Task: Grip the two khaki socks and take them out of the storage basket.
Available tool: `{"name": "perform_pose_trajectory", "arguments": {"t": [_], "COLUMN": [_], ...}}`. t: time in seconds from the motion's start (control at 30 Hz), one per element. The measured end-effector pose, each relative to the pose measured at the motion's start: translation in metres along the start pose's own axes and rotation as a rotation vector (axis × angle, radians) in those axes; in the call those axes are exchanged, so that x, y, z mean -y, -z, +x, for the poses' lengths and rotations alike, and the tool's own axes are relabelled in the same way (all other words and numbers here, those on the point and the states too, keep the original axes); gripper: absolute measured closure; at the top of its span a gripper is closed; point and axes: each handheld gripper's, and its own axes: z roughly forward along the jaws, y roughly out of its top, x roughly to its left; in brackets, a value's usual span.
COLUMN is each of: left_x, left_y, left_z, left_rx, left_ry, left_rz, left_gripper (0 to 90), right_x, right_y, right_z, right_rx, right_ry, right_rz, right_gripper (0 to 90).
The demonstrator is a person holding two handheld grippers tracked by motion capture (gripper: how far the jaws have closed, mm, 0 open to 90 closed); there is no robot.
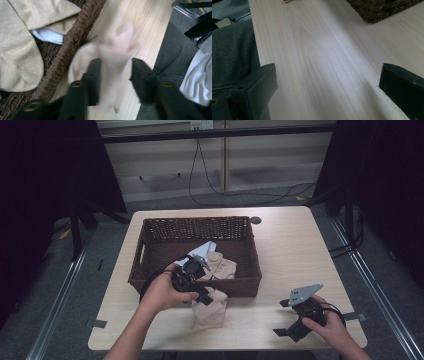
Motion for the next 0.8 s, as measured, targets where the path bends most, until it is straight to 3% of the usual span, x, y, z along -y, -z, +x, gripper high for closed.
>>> {"name": "perform_pose_trajectory", "arguments": {"t": [0.07, 0.13, 0.3, 0.33, 0.43, 0.63, 0.8], "left_x": [0.001, 0.003, 0.009, 0.012, 0.015, 0.024, 0.032], "left_y": [0.0, 0.001, -0.001, -0.001, -0.002, -0.005, -0.005], "left_z": [-0.001, -0.002, -0.002, -0.002, -0.003, -0.004, -0.004], "left_rx": [0.019, 0.013, -0.022, -0.029, -0.047, -0.035, -0.041], "left_ry": [0.021, 0.011, 0.019, 0.02, 0.021, 0.001, 0.013], "left_rz": [-0.013, -0.009, -0.008, -0.018, -0.024, -0.034, -0.046], "left_gripper": [53.2, 48.1, 34.1, 26.3, 16.7, 6.4, 4.3], "right_x": [0.0, 0.0, 0.0, 0.0, 0.0, 0.001, 0.001], "right_y": [0.0, 0.0, 0.0, 0.001, 0.001, 0.0, 0.001], "right_z": [0.0, -0.001, 0.0, 0.0, 0.0, 0.0, 0.001], "right_rx": [0.002, 0.003, 0.006, 0.009, 0.008, 0.008, 0.004], "right_ry": [-0.002, -0.001, -0.003, 0.0, -0.002, 0.0, -0.004], "right_rz": [-0.001, -0.002, 0.003, 0.001, 0.001, 0.006, -0.007], "right_gripper": [0.9, 0.9, 0.9, 0.9, 0.9, 0.9, 0.9]}}
